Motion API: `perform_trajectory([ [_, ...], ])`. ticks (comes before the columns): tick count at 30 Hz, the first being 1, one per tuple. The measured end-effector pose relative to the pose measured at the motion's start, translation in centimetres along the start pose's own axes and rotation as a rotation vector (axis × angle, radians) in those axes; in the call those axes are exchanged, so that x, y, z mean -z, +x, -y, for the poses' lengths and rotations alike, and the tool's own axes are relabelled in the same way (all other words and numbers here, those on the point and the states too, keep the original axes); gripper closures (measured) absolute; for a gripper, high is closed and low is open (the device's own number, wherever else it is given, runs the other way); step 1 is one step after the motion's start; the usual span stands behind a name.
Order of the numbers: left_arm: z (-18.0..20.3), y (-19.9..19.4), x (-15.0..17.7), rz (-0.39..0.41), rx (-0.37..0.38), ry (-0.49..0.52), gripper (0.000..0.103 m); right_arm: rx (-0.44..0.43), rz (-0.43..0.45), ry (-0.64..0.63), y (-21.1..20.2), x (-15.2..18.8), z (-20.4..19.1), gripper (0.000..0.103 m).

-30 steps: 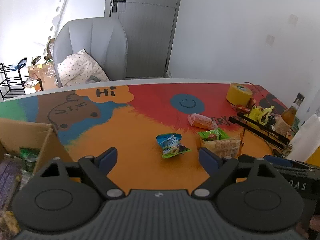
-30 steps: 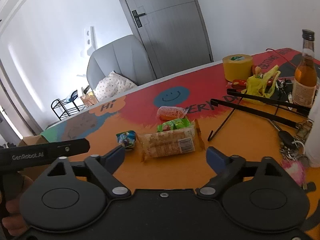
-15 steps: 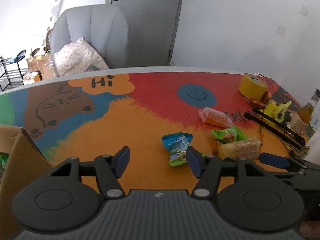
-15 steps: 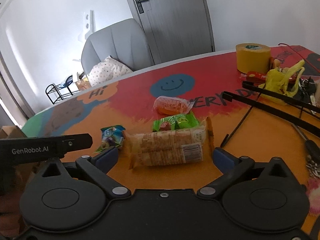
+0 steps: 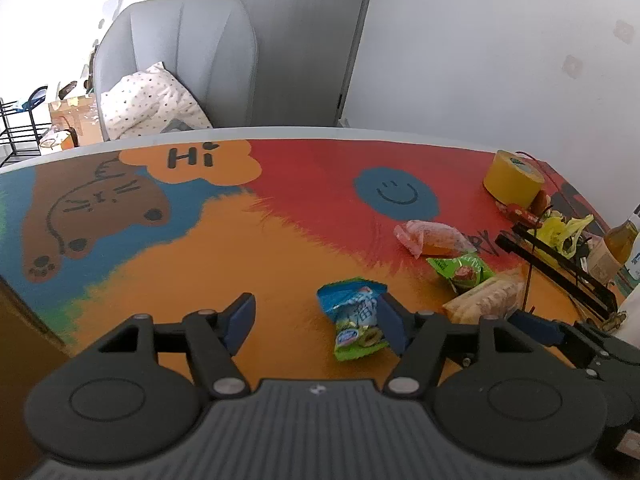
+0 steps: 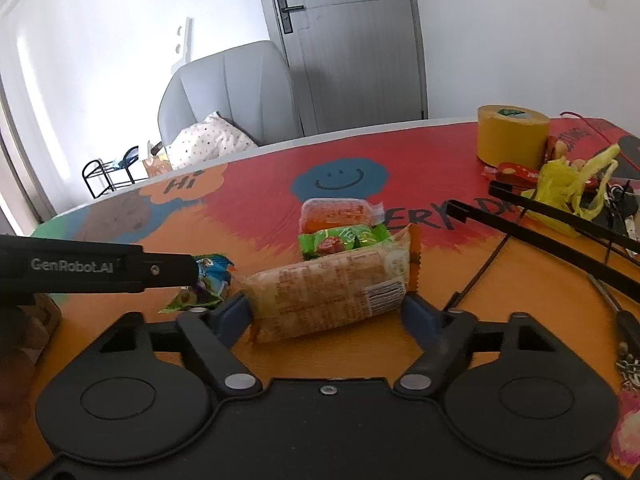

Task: Organize snacks
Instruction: 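Grasp the blue-green wrapper with the left gripper while the right gripper grasps the bread loaf pack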

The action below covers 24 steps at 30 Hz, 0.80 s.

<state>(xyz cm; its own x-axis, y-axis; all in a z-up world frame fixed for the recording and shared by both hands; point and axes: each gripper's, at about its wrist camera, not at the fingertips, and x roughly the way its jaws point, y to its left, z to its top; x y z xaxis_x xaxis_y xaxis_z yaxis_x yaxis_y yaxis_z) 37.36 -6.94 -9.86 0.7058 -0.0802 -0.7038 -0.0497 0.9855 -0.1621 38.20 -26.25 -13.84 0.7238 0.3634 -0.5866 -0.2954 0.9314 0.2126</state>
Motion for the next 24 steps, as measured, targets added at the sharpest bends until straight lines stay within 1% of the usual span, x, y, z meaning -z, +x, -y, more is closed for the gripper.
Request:
perform_trajectory([
  [9, 1.8, 1.8, 0.2, -0.029, 0.028, 0.02, 0.035, 0.0, 0.002, 0.025, -1.0, 0.2, 1.2, 0.033],
  [13, 2.3, 2.1, 0.6, -0.028, 0.019, 0.036, 0.037, -0.009, 0.002, 0.04, -1.4, 0.3, 1.6, 0.035],
  [14, 2.3, 2.1, 0.6, -0.026, 0.016, 0.041, 0.041, -0.012, 0.001, 0.041, -1.5, 0.4, 1.6, 0.049],
  [15, 2.4, 2.1, 0.6, -0.024, 0.014, 0.045, 0.05, -0.016, -0.011, 0.045, -1.4, 0.4, 1.6, 0.084],
  [16, 2.4, 2.0, 0.7, -0.024, 0.013, 0.047, 0.058, -0.021, -0.025, 0.064, -1.3, 0.4, 1.8, 0.085],
  [17, 2.4, 1.9, 0.6, -0.028, 0.014, 0.048, 0.064, -0.022, -0.021, 0.08, -1.4, 0.4, 2.0, 0.085],
  [18, 2.3, 1.7, 0.6, -0.032, 0.02, 0.042, 0.065, -0.021, -0.022, 0.087, -1.5, 0.5, 2.0, 0.085],
  [20, 2.2, 1.4, 0.7, -0.035, 0.026, 0.037, 0.071, -0.013, -0.022, 0.093, -1.7, 0.6, 2.1, 0.086],
  [22, 2.0, 1.0, 0.8, -0.034, 0.022, 0.037, 0.073, -0.009, -0.023, 0.098, -1.9, 0.7, 2.2, 0.085],
  [24, 1.8, 0.7, 1.0, -0.031, 0.022, 0.029, 0.074, 0.002, -0.023, 0.11, -2.1, 0.8, 2.3, 0.083],
])
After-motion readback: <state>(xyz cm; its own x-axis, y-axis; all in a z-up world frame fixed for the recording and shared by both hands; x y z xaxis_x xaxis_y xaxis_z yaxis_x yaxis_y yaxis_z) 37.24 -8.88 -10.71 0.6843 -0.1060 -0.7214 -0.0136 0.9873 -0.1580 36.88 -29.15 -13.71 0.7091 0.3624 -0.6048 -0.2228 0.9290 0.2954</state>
